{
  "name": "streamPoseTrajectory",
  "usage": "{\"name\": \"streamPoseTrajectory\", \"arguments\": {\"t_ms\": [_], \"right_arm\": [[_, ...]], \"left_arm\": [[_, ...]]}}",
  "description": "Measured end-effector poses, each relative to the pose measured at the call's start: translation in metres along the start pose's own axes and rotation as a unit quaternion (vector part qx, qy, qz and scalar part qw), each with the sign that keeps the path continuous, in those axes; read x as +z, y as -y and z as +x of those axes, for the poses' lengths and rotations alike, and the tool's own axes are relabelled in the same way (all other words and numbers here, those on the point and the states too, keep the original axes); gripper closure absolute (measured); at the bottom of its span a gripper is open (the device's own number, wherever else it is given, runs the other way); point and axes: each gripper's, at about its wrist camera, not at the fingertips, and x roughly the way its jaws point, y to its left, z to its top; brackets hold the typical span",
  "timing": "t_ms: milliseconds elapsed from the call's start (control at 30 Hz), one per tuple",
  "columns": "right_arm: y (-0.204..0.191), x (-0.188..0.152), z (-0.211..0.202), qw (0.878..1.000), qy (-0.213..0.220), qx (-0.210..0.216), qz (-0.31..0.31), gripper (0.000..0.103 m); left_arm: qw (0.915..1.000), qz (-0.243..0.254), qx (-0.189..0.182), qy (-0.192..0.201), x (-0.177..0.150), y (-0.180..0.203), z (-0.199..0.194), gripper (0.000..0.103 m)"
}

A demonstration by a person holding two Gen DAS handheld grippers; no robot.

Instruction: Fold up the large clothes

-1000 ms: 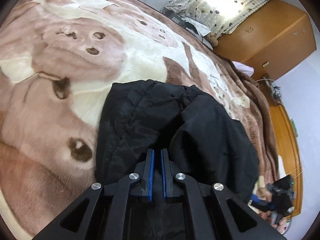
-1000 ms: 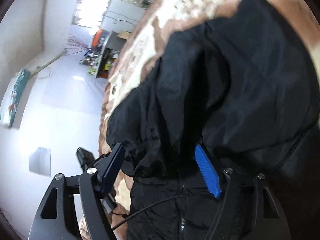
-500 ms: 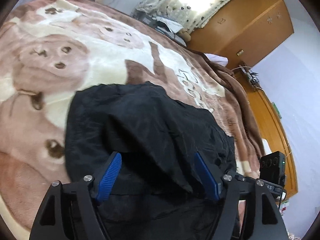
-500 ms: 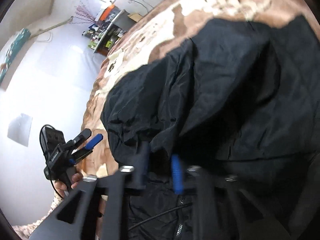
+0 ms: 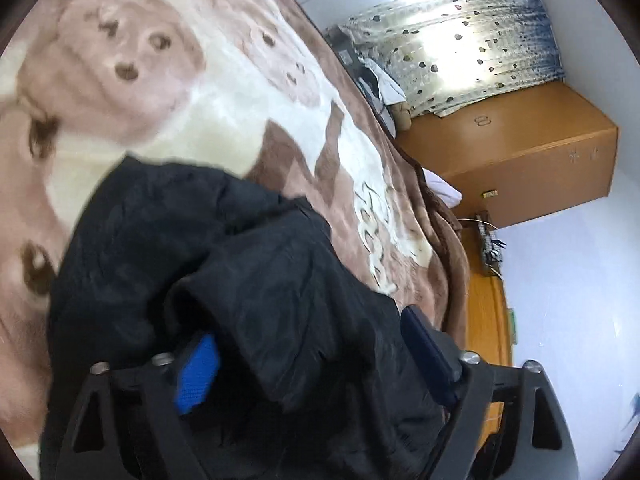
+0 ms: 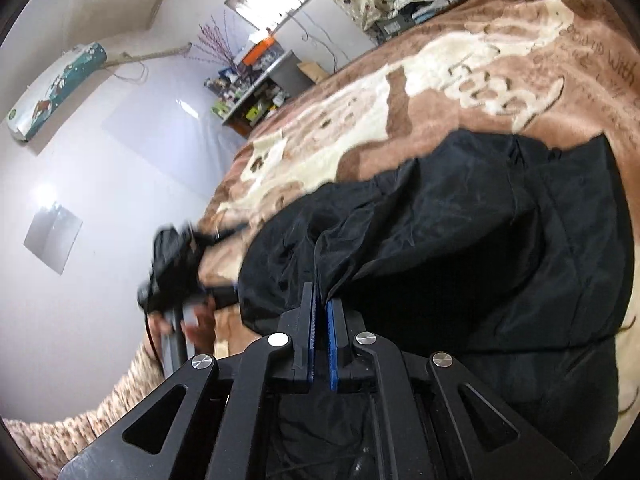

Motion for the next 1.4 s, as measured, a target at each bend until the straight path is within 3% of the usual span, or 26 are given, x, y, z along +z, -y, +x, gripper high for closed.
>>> {"name": "streamPoseTrajectory", "arguments": {"t_ms": [33,67,100,133,200,267,400,467,533,600,633,700,767,833,933,1067,1133,1267,1333,1400], "right_arm": [[-0.001,-0.006,0.003,1.0,-0.006,-0.007,-0.007,0.099],[0.0,-0.01,0.003,1.0,-0.009,-0.009,-0.008,0.099],[0.002,-0.012,0.005,1.0,-0.016,-0.01,-0.01,0.099],[0.003,-0.015,0.008,1.0,-0.022,-0.013,-0.013,0.099],[0.008,-0.023,0.016,0.999,-0.036,-0.008,-0.016,0.099],[0.014,-0.03,0.025,0.999,-0.048,-0.018,-0.016,0.099],[0.029,-0.032,0.04,0.996,-0.09,-0.015,0.007,0.099],[0.032,-0.03,0.039,0.995,-0.095,-0.039,0.009,0.096],[0.034,-0.024,0.028,0.995,-0.082,-0.058,0.005,0.081],[0.043,-0.017,0.01,0.997,-0.051,-0.062,0.024,0.073],[0.052,-0.012,-0.001,0.997,-0.025,-0.063,0.046,0.063],[0.071,-0.005,-0.014,0.994,0.01,-0.069,0.085,0.053],[0.086,0.003,-0.014,0.992,0.024,-0.046,0.114,0.053],[0.099,0.014,0.005,0.99,0.0,-0.026,0.138,0.044],[0.105,0.029,0.027,0.99,-0.013,-0.05,0.131,0.039],[0.105,0.055,0.025,0.989,0.044,-0.071,0.12,0.041],[0.095,0.064,0.021,0.987,0.064,-0.114,0.095,0.096],[0.051,0.065,0.006,0.983,0.105,-0.149,-0.022,0.096],[0.027,0.054,0.002,0.97,0.119,-0.187,-0.101,0.097],[0.026,0.044,0.009,0.963,0.092,-0.219,-0.13,0.097]], "left_arm": [[0.9998,0.017,0.011,0.005,0.002,0.006,-0.003,0.061],[0.9988,0.041,0.024,0.008,0.004,0.013,-0.006,0.069],[0.9969,0.068,0.037,0.013,0.005,0.021,-0.008,0.087],[0.9939,0.098,0.049,0.015,0.004,0.028,-0.011,0.094],[0.9882,0.133,0.075,0.013,0.0,0.033,-0.013,0.096],[0.9866,0.131,0.098,0.003,-0.003,0.019,-0.014,0.096],[0.9738,0.12,0.187,-0.048,-0.015,-0.024,0.007,0.096],[0.9738,0.115,0.188,-0.056,-0.02,-0.028,0.011,0.094],[0.9703,0.125,0.201,-0.051,-0.02,-0.023,0.012,0.094],[0.9648,0.142,0.214,-0.056,-0.02,-0.018,0.015,0.094],[0.9638,0.147,0.216,-0.055,-0.02,-0.016,0.015,0.094],[0.9635,0.15,0.215,-0.054,-0.019,-0.016,0.014,0.094],[0.9658,0.143,0.211,-0.05,-0.022,-0.019,0.015,0.094],[0.9632,0.15,0.217,-0.053,-0.026,-0.02,0.018,0.094],[0.9577,0.166,0.228,-0.057,-0.028,-0.017,0.022,0.094],[0.9563,0.173,0.228,-0.062,-0.027,-0.017,0.023,0.094],[0.9546,0.178,0.231,-0.061,-0.029,-0.016,0.025,0.094],[0.9518,0.183,0.238,-0.062,-0.034,-0.016,0.03,0.094],[0.954,0.175,0.235,-0.063,-0.033,-0.018,0.03,0.094],[0.9546,0.174,0.234,-0.063,-0.033,-0.019,0.029,0.094]]}}
